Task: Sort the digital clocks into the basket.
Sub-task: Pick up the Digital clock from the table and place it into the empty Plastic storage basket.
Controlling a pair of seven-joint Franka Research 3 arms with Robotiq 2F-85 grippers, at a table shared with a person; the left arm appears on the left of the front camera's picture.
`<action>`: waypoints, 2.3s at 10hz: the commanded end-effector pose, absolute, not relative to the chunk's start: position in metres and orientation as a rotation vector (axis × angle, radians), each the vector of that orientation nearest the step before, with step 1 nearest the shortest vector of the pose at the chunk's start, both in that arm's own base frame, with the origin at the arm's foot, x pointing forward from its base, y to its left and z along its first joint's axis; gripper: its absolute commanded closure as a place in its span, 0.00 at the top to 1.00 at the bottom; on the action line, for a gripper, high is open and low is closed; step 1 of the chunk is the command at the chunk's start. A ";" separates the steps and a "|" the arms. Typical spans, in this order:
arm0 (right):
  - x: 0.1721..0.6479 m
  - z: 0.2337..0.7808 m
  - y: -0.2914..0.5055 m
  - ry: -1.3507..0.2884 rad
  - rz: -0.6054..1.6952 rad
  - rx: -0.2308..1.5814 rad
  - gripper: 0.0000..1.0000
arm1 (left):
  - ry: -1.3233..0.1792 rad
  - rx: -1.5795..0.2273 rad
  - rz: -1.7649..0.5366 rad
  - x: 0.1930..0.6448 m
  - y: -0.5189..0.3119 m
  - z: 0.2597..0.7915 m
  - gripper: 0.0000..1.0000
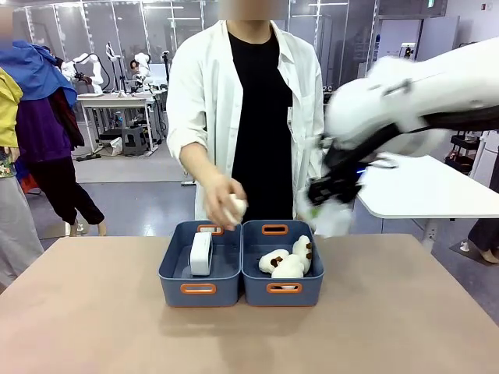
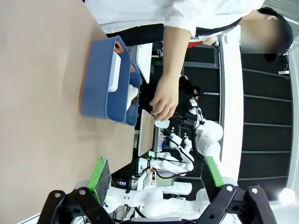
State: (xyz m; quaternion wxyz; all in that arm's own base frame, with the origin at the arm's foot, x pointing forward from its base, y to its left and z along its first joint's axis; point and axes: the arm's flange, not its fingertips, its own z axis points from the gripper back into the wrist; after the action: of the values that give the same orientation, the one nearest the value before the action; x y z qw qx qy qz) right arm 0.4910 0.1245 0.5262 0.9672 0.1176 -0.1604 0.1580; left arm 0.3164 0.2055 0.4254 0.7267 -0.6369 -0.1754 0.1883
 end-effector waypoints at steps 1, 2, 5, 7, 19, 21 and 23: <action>0.400 0.537 -0.090 -0.382 0.034 0.282 0.00 | -0.389 -1.419 0.409 0.312 0.205 0.429 1.00; 0.340 0.504 -0.176 -0.397 -0.144 0.430 0.00 | -0.389 -1.419 0.409 0.312 0.205 0.429 1.00; 0.239 0.455 -0.264 -0.518 -0.331 0.679 0.00 | -0.389 -1.419 0.409 0.312 0.205 0.429 1.00; 0.218 0.456 -0.282 -0.556 -0.371 0.687 0.00 | -0.389 -1.419 0.409 0.312 0.205 0.429 1.00; 0.311 0.483 -0.198 -0.472 -0.110 0.680 0.00 | -0.389 -1.419 0.409 0.312 0.205 0.429 1.00; 0.375 0.516 -0.086 -0.417 0.130 0.653 0.00 | -0.389 -1.419 0.409 0.312 0.205 0.429 1.00; 0.400 0.541 0.025 -0.380 0.297 0.619 0.00 | -0.389 -1.419 0.409 0.312 0.205 0.429 1.00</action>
State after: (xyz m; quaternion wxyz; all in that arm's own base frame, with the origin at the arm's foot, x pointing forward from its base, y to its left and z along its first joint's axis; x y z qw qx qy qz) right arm 0.3786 0.0087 0.5317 0.9223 0.3141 -0.1829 0.1316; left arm 0.3162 0.2052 0.4254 0.7267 -0.6371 -0.1751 0.1881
